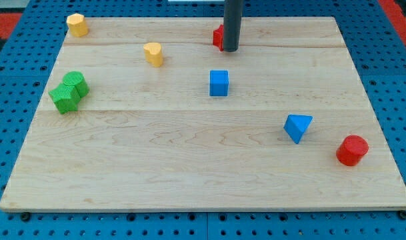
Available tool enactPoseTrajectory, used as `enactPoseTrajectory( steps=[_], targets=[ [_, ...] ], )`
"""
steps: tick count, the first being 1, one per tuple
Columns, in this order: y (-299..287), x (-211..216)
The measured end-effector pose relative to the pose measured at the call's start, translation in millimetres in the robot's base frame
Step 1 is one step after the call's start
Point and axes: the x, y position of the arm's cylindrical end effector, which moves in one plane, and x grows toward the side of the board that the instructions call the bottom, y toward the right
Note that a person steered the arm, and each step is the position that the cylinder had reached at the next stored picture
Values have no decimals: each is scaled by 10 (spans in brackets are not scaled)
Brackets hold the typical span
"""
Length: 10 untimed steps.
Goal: Place red star to the top center of the board
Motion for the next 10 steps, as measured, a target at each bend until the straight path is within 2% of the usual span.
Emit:
enactPoseTrajectory(
  steps=[1,2,3,4,5,7,8,9,10],
  targets=[
    [355,-303],
    [-44,-476],
    [-390,-305],
    [-144,15],
    [-653,139],
    [-665,-319],
    [-777,5],
    [-943,10],
    [-1067,-322]
  ],
)
